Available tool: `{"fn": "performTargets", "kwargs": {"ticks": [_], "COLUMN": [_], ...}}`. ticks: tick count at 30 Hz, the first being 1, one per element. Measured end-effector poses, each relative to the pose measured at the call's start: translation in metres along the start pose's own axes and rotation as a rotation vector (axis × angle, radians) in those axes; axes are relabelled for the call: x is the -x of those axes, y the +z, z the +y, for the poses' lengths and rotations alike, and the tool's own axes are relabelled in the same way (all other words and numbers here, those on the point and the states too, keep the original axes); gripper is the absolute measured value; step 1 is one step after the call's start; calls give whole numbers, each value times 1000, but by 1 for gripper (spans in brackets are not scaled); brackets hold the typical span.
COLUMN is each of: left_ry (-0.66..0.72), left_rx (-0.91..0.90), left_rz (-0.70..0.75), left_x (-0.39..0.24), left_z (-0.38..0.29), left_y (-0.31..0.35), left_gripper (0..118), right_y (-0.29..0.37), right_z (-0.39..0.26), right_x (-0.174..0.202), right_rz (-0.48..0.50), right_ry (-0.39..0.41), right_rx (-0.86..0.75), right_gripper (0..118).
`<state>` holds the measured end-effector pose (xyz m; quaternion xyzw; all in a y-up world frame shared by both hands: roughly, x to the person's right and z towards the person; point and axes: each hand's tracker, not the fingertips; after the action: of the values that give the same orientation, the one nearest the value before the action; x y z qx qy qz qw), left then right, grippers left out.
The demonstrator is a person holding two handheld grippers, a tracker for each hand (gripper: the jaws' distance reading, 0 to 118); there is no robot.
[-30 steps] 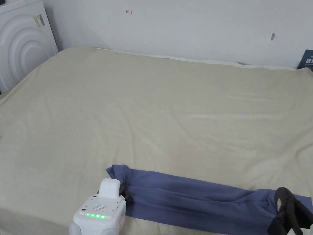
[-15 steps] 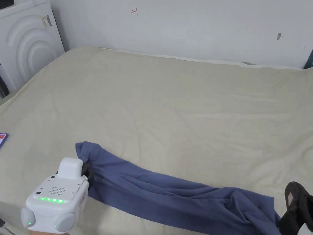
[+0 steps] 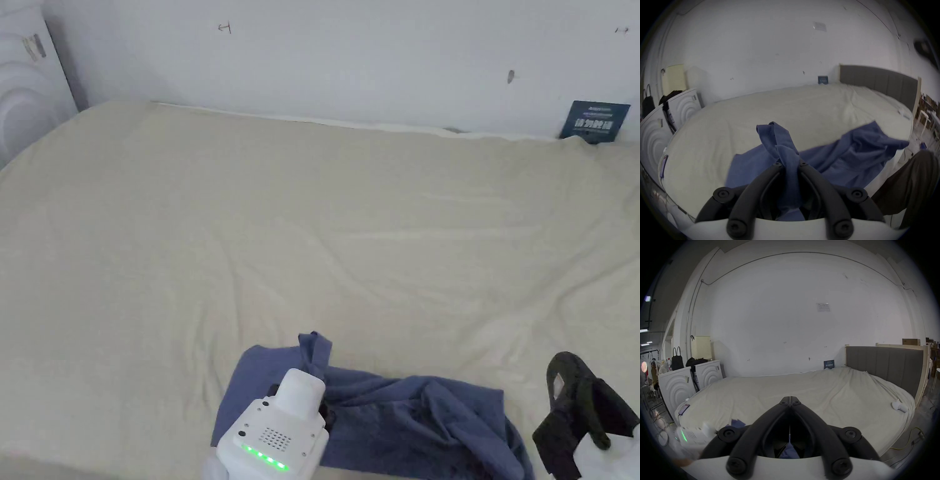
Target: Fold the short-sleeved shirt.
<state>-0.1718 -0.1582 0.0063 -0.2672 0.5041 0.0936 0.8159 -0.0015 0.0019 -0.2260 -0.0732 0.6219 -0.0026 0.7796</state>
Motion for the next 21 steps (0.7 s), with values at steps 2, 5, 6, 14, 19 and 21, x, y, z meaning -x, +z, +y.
{"fn": "performTargets", "kwargs": {"ticks": [2,5,6,14,19,21], "left_ry": [9,23,32,206,157,145], "left_rx": [81,102,98,-214,-132,-57], "left_rz": [-28,-89,-118,60,272,296], "left_x": [-11,-17,-19,39,80,77], "left_z": [-12,-30,-31,-1,5,2], "left_y": [-19,-30,-25,87,68,50], "left_gripper": [18,112,118,117,0,0], "right_y": [1,1,0,1,1,2], "right_z": [4,6,5,4,6,7], "right_x": [-6,-16,-19,-20,-14,-12], "right_rz": [-22,-59,-62,-60,-27,-26], "right_ry": [13,-14,-32,-44,-54,-38], "right_rx": [-3,6,3,4,-3,-6], "right_gripper": [0,0,0,0,0,0]}}
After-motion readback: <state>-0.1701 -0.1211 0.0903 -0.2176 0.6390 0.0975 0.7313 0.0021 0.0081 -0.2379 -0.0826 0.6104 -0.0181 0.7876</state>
